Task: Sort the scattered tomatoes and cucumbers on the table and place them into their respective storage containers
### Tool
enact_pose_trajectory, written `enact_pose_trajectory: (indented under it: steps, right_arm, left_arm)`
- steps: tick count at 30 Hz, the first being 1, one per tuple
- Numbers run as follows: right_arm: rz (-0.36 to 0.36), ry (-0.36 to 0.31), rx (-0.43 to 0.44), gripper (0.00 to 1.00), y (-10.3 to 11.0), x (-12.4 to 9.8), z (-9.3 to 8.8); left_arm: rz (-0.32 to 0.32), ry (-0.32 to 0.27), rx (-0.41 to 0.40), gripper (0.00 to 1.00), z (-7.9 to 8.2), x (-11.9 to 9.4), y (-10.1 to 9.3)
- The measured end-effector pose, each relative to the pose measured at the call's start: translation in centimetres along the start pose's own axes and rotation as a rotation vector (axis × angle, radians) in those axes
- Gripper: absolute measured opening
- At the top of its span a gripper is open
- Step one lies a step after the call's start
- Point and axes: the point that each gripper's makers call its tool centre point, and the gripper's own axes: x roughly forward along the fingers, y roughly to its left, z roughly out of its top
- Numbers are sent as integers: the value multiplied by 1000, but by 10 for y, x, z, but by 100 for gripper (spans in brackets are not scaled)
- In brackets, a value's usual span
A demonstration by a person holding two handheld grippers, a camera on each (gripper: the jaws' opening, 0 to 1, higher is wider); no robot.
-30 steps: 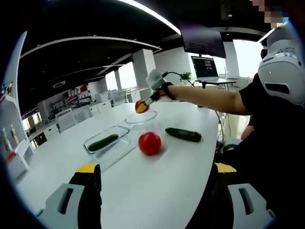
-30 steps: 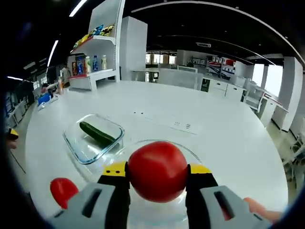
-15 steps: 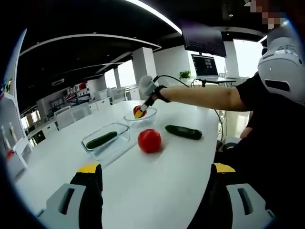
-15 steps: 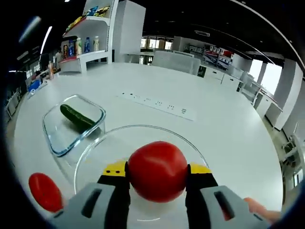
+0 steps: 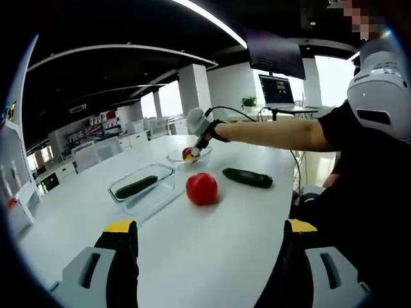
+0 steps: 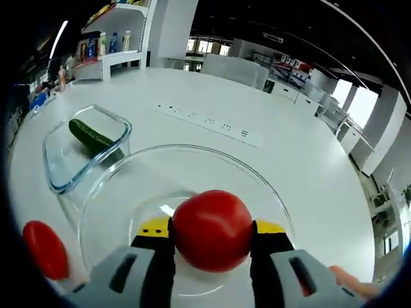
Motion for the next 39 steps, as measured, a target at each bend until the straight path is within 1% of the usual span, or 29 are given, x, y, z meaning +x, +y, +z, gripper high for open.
enact_pose_trajectory:
  steps: [3,6,10,12,19,22,26,27,30,32,36,39]
  right_arm:
    - [-2,6,10,44,1,-1,-3]
    - [-5,-6,47,44,1,-2,-5]
    - [-15,-20,32,45,4,-5,-7]
    - [-12,-27,26,45,0,-3,-6]
    - [-12,-31,14,46,2,-2,-6]
    - [-9,-42,21,46,3,-3,-5]
    - [-1,-44,7,46,4,-6,-6]
    - [-5,-49,14,45,3,-9,-5]
    - [-15,-109,43,44,-2,-19,3]
    - [4,-157,86,42,-2,-25,10]
    - [6,-147,92,42,-5,-30,5]
    - [9,-156,83,42,-6,-29,8]
  left_arm:
    - [-22,-15,-3,93,3,-1,-7]
    - [-28,-23,-3,93,4,-1,-8]
    - [-12,-8,-6,93,-1,0,-4]
    - [-15,-6,-8,93,-2,1,-5]
    - [-11,5,-9,93,-7,3,-4]
    - [-47,-7,-34,93,-5,4,-11]
    - [-57,-23,-35,94,0,4,-14]
    - [-56,-24,-34,94,1,4,-14]
    - [-52,-27,-26,94,2,4,-14]
    - [-51,-29,-24,94,2,3,-13]
    - [-52,-25,-23,94,1,4,-15]
    - [-56,-23,-20,94,1,4,-17]
